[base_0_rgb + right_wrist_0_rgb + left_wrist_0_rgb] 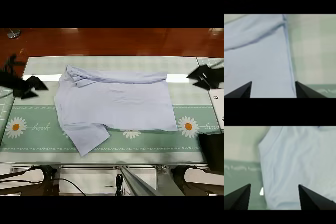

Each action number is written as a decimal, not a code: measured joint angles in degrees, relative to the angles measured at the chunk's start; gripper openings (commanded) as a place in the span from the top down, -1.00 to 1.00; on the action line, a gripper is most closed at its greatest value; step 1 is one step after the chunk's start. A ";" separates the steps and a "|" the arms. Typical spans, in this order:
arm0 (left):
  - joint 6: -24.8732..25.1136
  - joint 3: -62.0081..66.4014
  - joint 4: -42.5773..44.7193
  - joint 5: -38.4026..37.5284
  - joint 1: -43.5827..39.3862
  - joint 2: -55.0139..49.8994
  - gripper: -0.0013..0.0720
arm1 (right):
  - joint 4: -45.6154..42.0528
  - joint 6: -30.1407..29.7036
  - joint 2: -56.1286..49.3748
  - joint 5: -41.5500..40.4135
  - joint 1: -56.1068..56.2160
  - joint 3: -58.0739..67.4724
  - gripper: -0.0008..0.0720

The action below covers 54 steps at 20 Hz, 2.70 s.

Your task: Fold the shirts.

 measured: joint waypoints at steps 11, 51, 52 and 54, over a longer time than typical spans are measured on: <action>12.59 -40.72 -21.20 7.89 12.90 16.02 -0.94 | 13.27 -4.76 34.27 -10.71 -3.96 -44.44 -0.73; 23.43 -34.71 -37.70 14.12 -1.51 12.28 0.90 | 8.50 -5.22 12.44 -8.50 2.91 -35.26 0.93; 23.43 -32.35 -39.08 13.42 -1.49 12.52 0.91 | 8.41 -4.68 12.59 -6.93 3.72 -31.15 0.93; 23.58 -25.11 -44.28 12.96 -1.53 13.07 0.91 | 8.57 -2.97 13.07 -4.92 5.46 -19.58 0.93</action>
